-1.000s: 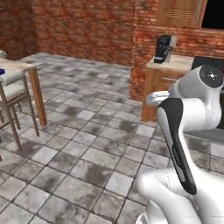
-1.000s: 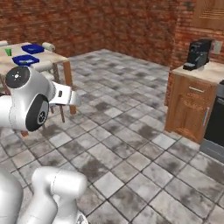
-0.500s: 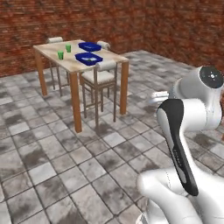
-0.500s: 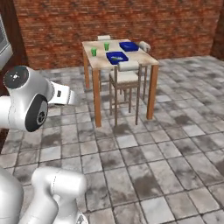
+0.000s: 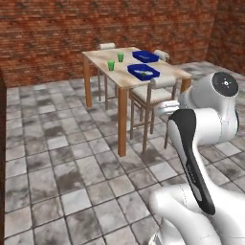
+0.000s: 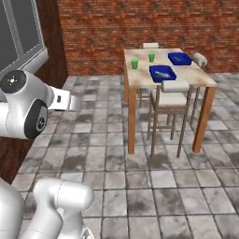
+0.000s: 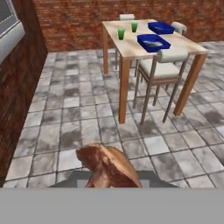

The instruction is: Gather the mushroom and lime from the fridge and place them on a tray on the dining counter. Then gather the chicken drumstick and fish from the fridge and place them on the other tray.

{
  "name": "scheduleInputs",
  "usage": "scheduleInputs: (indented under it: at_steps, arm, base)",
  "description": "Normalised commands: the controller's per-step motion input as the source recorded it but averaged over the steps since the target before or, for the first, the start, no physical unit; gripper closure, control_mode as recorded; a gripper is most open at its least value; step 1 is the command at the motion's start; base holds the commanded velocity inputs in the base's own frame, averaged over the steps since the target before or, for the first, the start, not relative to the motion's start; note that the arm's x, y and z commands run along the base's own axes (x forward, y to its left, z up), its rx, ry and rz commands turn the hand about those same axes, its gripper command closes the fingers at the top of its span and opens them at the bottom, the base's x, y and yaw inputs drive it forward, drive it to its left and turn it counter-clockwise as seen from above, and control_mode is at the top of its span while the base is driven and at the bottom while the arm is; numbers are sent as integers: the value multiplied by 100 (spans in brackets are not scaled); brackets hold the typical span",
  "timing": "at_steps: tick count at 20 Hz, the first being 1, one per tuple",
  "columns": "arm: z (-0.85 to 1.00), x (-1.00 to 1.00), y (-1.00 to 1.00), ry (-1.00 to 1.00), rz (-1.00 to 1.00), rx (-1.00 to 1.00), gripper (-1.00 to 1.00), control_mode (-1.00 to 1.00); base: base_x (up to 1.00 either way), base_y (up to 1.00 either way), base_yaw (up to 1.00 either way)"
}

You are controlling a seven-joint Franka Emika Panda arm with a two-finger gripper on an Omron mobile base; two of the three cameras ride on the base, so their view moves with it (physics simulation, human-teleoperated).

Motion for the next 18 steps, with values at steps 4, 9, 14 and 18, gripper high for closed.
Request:
scheduleInputs:
  at_steps: [4, 9, 14, 18]
  arm:
    - [0, 0, 0, 0, 0, 0, 100, 100]
    - [0, 0, 0, 0, 0, 0, 100, 100]
    - [0, 0, 0, 0, 0, 0, 100, 100]
    - [0, 0, 0, 0, 0, 0, 100, 100]
  base:
    - [100, -51, 10]
    - [100, -66, 9]
    - [100, -68, 11]
    - [100, -58, 16]
